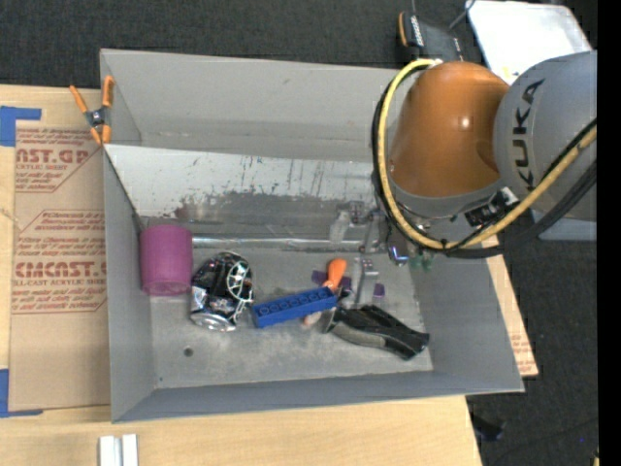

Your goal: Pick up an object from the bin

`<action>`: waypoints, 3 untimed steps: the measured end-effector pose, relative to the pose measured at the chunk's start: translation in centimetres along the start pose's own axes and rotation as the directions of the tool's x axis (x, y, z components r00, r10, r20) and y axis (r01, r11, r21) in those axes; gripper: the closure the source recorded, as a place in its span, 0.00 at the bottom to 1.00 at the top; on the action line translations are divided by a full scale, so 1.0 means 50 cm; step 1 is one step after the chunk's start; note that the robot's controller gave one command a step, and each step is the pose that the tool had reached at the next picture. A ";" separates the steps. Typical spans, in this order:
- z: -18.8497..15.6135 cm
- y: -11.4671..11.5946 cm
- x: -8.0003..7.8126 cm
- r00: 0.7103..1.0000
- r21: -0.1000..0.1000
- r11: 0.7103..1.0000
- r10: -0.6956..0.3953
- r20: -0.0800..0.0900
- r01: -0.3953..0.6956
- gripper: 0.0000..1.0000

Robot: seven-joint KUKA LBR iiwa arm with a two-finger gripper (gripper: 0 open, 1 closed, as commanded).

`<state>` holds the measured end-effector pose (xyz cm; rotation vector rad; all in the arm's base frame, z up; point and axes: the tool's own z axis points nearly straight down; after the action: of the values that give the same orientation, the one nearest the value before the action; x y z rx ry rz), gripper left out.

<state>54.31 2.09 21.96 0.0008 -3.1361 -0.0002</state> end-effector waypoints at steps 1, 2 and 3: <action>-0.007 0.000 -0.003 1.000 0.000 1.000 0.001 0.007 -0.001 0.00; 0.088 0.053 -0.019 0.997 0.001 0.997 -0.074 0.013 0.074 0.00; 0.237 0.021 -0.015 0.996 0.000 0.996 -0.087 0.015 0.087 0.00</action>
Offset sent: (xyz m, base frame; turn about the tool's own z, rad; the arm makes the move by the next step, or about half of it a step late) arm 0.0172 0.0700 -0.1242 -0.1942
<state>54.98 3.12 10.12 0.1385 -3.1483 -0.0021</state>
